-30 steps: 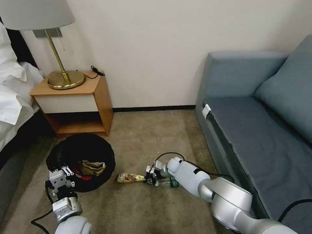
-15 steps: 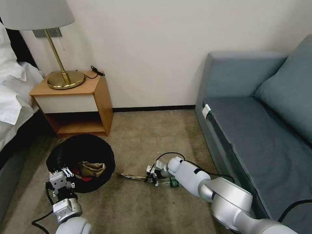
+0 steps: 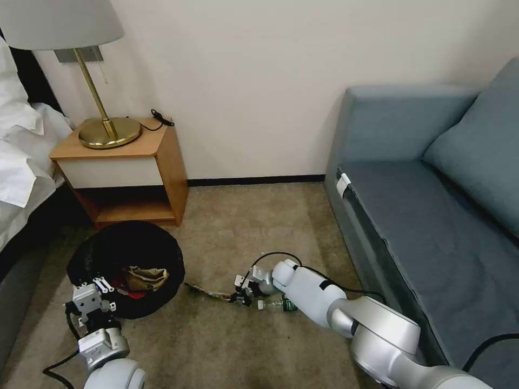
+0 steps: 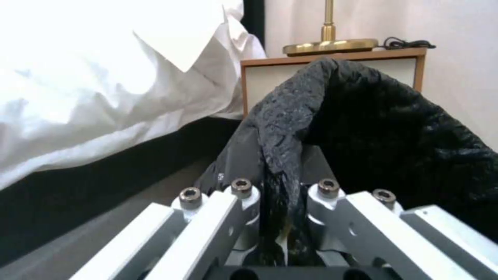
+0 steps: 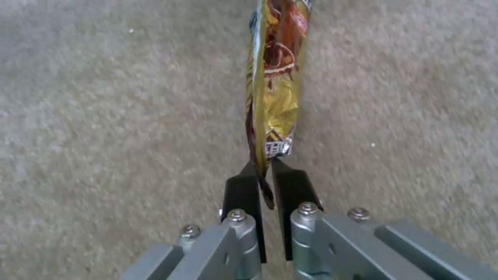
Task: Pick up the trash bin, then pick up the garbage on the floor and place it into the trash bin.
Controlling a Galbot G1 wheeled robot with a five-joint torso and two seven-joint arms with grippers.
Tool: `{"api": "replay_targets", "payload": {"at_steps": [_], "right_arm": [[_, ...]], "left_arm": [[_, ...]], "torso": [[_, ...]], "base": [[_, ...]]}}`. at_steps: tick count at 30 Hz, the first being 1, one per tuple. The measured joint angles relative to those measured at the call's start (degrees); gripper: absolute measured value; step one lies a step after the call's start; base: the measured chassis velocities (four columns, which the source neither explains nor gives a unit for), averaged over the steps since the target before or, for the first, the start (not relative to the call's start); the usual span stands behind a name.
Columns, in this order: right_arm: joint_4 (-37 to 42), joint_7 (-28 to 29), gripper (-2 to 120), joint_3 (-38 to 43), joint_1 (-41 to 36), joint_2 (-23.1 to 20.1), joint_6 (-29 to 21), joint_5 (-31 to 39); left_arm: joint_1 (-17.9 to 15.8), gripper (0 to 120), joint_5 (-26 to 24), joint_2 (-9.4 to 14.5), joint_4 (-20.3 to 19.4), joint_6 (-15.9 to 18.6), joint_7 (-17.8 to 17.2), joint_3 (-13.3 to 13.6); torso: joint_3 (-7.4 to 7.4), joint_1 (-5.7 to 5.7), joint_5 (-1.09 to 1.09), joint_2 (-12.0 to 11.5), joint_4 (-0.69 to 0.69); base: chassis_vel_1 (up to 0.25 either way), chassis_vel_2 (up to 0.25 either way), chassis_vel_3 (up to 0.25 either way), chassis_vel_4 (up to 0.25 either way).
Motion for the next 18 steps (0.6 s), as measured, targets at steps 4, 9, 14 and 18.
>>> {"api": "replay_targets", "payload": {"at_steps": [4,9,14,18], "right_arm": [[0.5,-0.32,7,-0.03,-0.2,-0.41,-0.09,0.1],[1.45,-0.58,7,0.59,-0.84,-2.53,-0.18,0.32],[3.52,-0.67,7,1.27,-1.2,-5.07,-0.42,1.88],[7.0,-0.69,5,2.1,-1.62,-8.35,-1.04,4.03]], "left_arm": [[-0.1,0,-0.26,0.02,-0.12,0.05,-0.02,-0.51],[-0.07,0,-0.38,0.11,-0.2,0.05,-0.03,-0.85],[0.02,0,-0.41,0.2,-0.19,0.02,-0.04,-0.95],[-0.12,0,-0.41,0.19,0.51,-0.23,-0.07,-0.92]], "torso": [[0.0,0.0,0.0,0.0,0.0],[0.0,0.0,0.01,0.0,-0.01],[0.0,0.0,0.01,-0.01,-0.01],[0.0,0.0,0.01,-0.01,-0.01]], "base": [[0.0,0.0,0.0,0.0],[0.0,0.0,0.0,0.0],[0.0,0.0,0.0,0.0],[0.0,0.0,0.0,0.0]]}}
